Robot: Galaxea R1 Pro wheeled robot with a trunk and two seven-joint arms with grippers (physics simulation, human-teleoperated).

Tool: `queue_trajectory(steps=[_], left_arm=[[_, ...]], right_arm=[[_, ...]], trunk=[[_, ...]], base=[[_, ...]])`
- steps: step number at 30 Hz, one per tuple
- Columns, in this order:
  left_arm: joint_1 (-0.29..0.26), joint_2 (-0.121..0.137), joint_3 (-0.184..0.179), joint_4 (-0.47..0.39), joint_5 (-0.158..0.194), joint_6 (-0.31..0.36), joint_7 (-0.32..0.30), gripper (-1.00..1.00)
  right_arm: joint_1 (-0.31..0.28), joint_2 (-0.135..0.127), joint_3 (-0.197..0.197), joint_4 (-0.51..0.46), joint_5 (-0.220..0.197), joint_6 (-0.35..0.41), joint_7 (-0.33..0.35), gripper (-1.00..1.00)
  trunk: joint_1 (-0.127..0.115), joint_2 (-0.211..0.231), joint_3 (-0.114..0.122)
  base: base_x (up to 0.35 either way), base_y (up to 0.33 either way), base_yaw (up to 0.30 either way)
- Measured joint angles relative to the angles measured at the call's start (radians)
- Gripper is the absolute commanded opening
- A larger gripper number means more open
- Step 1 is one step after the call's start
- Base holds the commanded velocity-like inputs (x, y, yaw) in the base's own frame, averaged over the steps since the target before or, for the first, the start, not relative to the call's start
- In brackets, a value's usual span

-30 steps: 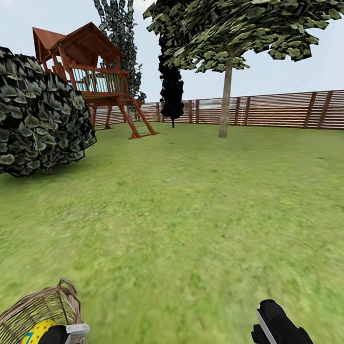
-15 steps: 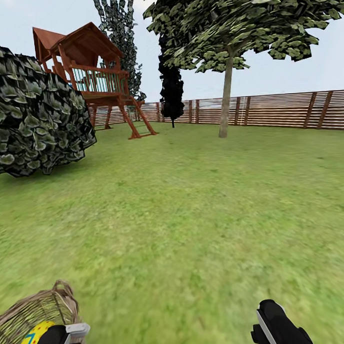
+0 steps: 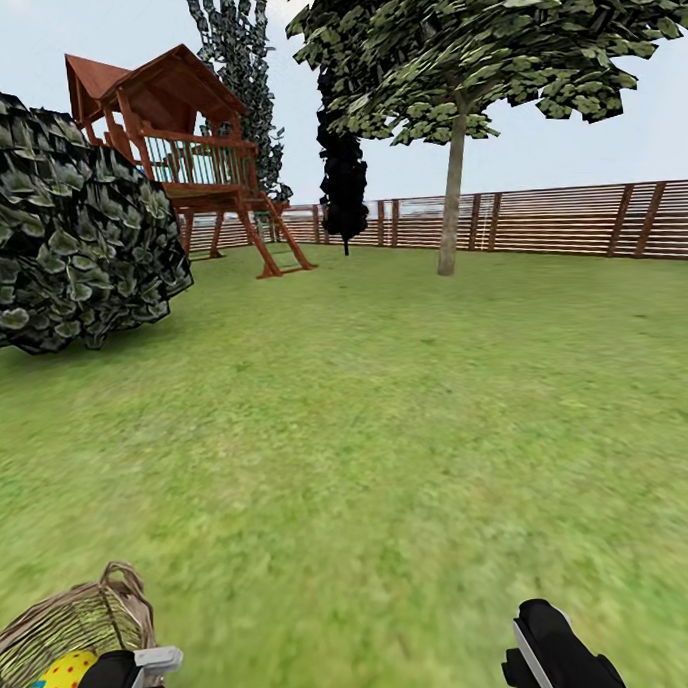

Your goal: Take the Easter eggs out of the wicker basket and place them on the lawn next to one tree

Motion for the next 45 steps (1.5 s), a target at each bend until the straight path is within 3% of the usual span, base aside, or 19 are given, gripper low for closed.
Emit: queue_trajectory(steps=[3,4,19,25,35,45], left_arm=[[0.000,0.000,0.000,0.000,0.001,0.000,0.001,-1.00],[0.000,-0.001,0.000,0.000,-0.003,0.000,-0.001,-1.00],[-0.001,-0.011,-0.002,0.001,-0.028,0.001,-0.002,-1.00],[0.000,-0.011,0.001,0.002,0.017,-0.001,0.000,-1.00],[0.000,-0.011,0.001,0.002,0.012,0.000,0.001,-1.00],[0.000,-0.019,-0.002,0.002,0.008,-0.001,0.001,-1.00]], right_arm=[[0.000,0.000,0.000,0.000,-0.001,-0.008,0.002,1.00],[0.000,-0.002,-0.003,0.001,0.000,-0.050,0.004,1.00],[0.000,-0.001,-0.001,0.002,0.001,-0.052,0.001,1.00],[0.000,0.003,0.003,0.000,-0.001,-0.052,0.002,1.00],[0.000,0.015,0.003,0.001,0.000,-0.052,0.000,1.00],[0.000,0.015,0.001,0.001,-0.001,-0.052,0.002,1.00]], trunk=[[0.000,0.000,0.000],[0.000,0.000,0.000],[0.000,0.000,0.000],[-0.023,0.042,0.019],[-0.061,0.112,0.050],[-0.100,0.182,0.082]], base=[[0.000,0.000,0.000],[0.000,0.000,0.000],[0.000,0.000,0.000],[0.000,0.000,0.000],[0.000,0.000,-0.001],[0.000,0.000,-0.260]])
